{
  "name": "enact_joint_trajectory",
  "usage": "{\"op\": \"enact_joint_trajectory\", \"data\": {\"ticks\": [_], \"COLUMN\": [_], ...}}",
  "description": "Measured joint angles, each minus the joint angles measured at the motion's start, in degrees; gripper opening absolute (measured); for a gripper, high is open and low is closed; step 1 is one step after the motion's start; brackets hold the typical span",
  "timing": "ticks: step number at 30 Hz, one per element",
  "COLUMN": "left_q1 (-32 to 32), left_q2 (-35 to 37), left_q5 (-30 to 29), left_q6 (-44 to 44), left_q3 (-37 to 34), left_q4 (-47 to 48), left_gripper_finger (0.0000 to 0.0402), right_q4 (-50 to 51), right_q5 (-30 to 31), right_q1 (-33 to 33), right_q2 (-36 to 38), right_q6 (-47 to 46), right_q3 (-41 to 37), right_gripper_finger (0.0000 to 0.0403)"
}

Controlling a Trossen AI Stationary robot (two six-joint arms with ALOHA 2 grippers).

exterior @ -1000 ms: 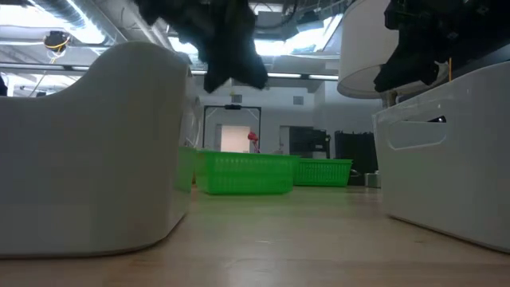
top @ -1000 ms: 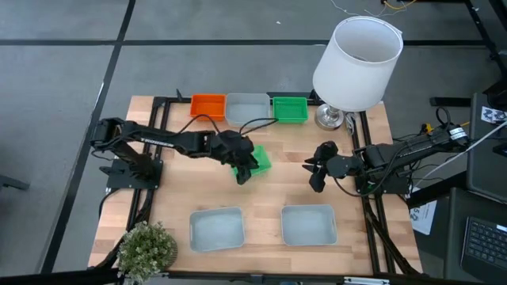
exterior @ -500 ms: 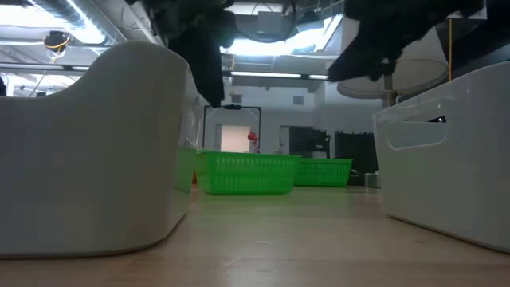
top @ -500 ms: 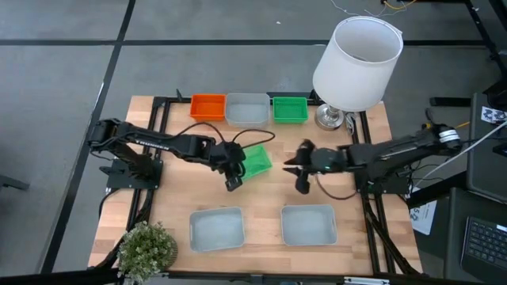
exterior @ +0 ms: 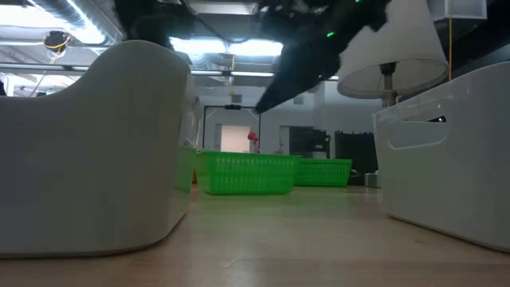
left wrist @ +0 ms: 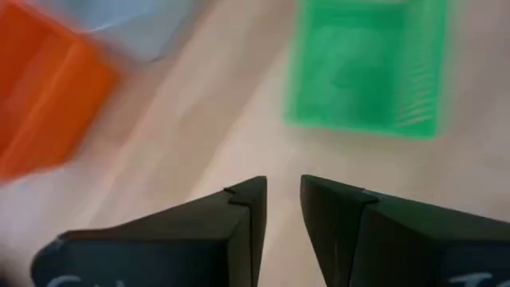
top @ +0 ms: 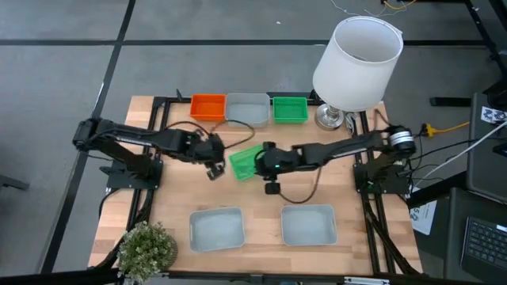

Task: Stack baskets by color
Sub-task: Stack the bottom green bin on the green bin

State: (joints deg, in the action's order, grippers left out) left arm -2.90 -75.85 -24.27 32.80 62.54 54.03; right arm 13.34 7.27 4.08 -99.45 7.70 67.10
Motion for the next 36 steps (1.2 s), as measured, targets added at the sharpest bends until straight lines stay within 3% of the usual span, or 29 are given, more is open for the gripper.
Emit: {"op": "enact_joint_trajectory", "data": {"ticks": [2, 8, 15, 23, 25, 29, 36], "left_q1": [0.0, 0.4, 0.4, 0.4, 0.3, 0.4, 0.4], "left_q2": [1.4, 5.1, 5.3, 3.5, 3.8, 3.7, 3.8], "left_q5": [-5.5, -13.2, -14.1, -14.1, -14.2, -14.2, -14.2], "left_q6": [2.1, 5.3, 6.0, 6.1, 6.1, 6.1, 6.1], "left_q3": [0.2, 0.2, -0.1, 0.0, 0.0, 0.0, 0.0], "left_q4": [3.0, 8.8, 10.2, 9.4, 9.4, 9.3, 9.3], "left_gripper_finger": [0.0071, 0.0071, 0.0071, 0.0071, 0.0071, 0.0071, 0.0071], "right_q4": [2.0, 3.7, 4.7, 4.4, 4.4, 6.0, 15.1], "right_q5": [0.0, -0.9, -0.9, -0.6, 2.4, 7.0, 20.0], "right_q1": [0.0, 0.0, 0.0, -0.1, -0.1, 0.1, 1.6], "right_q2": [-3.1, -11.3, -14.5, -15.4, -15.4, -15.4, -11.0], "right_q6": [1.6, 3.2, 3.5, 1.7, -1.1, -2.7, -2.8], "right_q3": [2.3, 7.7, 9.8, 7.0, 6.9, 6.9, 6.8], "right_gripper_finger": [0.0100, 0.0100, 0.0100, 0.0096, 0.0080, 0.0013, 0.0002]}}
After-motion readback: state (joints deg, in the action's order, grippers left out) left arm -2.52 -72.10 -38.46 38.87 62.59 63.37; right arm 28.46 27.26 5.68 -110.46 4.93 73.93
